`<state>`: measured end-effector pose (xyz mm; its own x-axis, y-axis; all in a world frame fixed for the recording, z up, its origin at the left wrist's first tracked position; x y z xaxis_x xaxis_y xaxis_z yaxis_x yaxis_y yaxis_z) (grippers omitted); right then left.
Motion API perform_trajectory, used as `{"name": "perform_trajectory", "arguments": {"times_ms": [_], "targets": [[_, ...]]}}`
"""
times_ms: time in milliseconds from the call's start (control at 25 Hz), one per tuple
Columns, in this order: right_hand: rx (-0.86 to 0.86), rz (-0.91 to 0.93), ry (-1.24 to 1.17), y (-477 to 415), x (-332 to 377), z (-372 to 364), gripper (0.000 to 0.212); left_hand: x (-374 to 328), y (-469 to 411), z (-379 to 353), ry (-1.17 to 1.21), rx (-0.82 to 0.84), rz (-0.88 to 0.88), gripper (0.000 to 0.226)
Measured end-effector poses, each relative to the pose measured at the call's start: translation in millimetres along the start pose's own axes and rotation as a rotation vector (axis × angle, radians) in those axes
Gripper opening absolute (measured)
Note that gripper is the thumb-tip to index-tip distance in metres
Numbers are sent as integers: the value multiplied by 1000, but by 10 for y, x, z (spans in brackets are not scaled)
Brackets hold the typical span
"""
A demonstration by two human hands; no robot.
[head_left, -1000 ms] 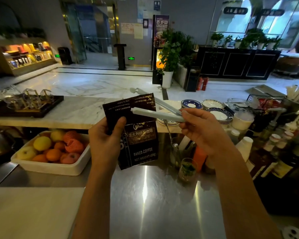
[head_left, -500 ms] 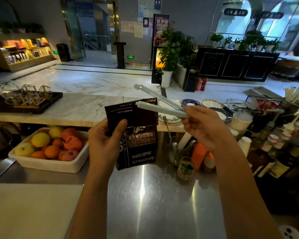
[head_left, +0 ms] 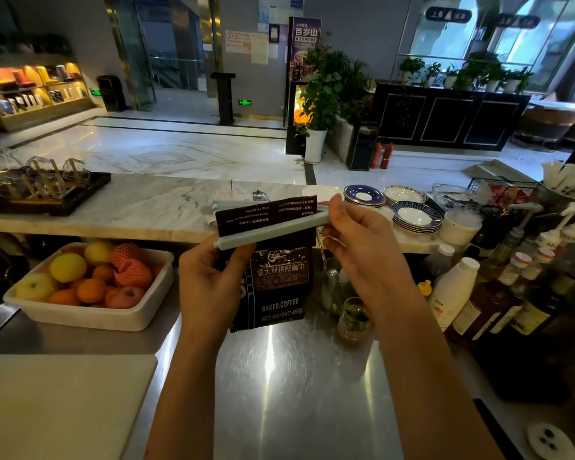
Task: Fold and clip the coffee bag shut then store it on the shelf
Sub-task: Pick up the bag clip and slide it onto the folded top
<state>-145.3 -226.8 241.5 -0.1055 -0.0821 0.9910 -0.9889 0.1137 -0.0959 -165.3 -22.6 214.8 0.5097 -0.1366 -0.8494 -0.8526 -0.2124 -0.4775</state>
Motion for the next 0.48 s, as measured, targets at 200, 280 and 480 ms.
{"name": "perform_trajectory", "arguments": {"times_ms": [200,280,480], "targets": [[-20,-47,-108,136,-81,-199,30,1,43,-76,20,0,35,16],[-134,-3,-22,88,-63,-90,31,42,-33,-198,54,34,46,16],[-132,113,126,134,-6,-149,28,46,-70,-158,90,23,84,18]]}}
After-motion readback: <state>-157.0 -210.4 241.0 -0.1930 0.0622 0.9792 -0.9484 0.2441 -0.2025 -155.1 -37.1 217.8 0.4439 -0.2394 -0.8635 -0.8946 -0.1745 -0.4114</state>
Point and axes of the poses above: each hand's wrist, its own y-axis away from the middle knuckle, its own z-axis out of the back of the hand, x = y × z, the point moved 7 cm from there along -y, towards the middle knuckle, and after that the axes turned 8 degrees about y, right-handed, at the moved point
